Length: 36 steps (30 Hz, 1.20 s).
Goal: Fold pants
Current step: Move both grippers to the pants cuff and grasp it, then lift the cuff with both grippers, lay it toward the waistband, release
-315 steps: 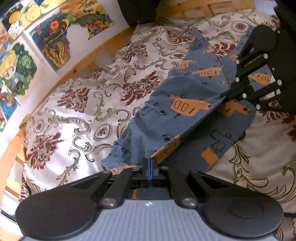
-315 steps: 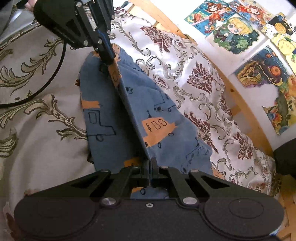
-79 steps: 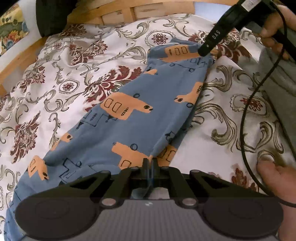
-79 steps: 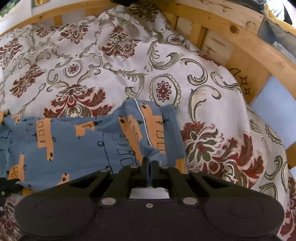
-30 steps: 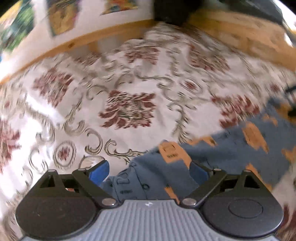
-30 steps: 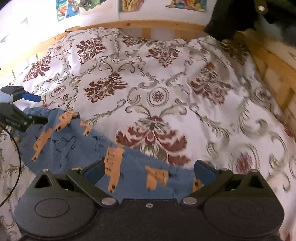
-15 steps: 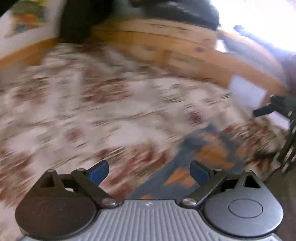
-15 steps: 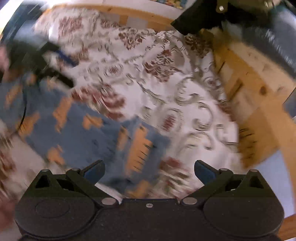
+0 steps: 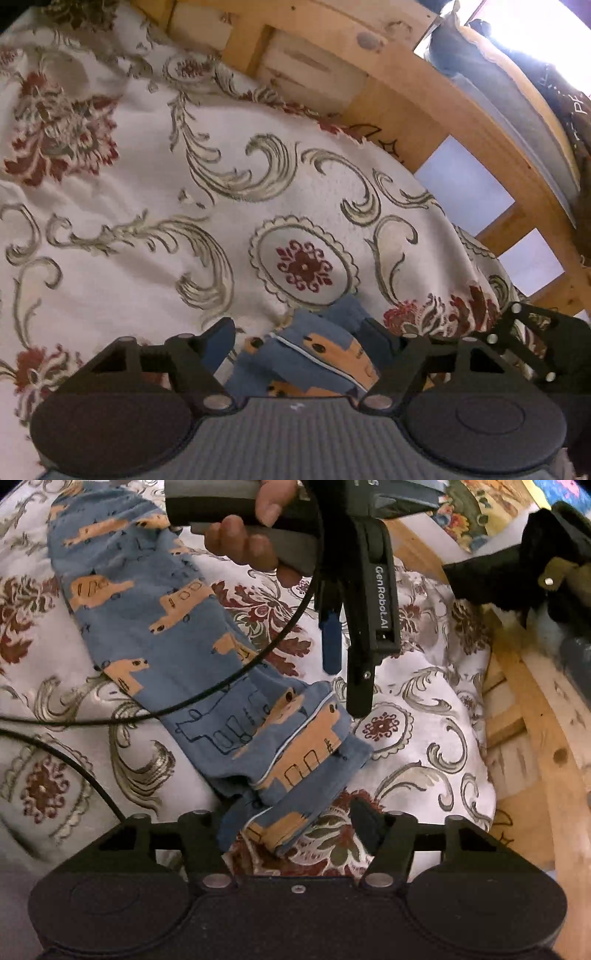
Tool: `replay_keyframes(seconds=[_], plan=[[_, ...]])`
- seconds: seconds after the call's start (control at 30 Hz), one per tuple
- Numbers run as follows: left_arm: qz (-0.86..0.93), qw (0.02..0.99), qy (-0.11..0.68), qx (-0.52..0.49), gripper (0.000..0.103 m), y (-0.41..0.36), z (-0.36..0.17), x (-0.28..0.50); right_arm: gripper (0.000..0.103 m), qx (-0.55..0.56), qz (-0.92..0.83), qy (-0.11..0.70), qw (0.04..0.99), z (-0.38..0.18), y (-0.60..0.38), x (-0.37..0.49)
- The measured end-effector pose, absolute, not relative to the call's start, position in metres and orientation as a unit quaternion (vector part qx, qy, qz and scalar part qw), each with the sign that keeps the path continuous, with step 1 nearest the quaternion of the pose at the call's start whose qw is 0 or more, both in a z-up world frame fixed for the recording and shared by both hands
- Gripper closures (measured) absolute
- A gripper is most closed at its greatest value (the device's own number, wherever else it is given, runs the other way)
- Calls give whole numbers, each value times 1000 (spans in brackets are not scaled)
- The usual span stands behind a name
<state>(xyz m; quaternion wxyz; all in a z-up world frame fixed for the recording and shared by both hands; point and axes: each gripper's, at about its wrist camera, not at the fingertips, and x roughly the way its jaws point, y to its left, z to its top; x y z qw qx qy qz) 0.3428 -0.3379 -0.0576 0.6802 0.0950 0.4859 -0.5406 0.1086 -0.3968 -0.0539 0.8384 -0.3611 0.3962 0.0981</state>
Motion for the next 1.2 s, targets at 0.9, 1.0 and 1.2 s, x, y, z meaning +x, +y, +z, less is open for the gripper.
replay_keyframes(seconds=[0.9, 1.0, 1.2], plan=[[-544, 696, 461, 80, 87, -345, -42, 333, 99, -406, 124, 395, 815, -63, -388, 115], [-557, 700, 437, 89, 86, -346, -33, 322, 99, -422, 112, 390, 811, -50, -384, 101], [-535, 729, 410, 120, 83, -355, -45, 309, 99, -440, 98, 414, 791, -46, -379, 92]])
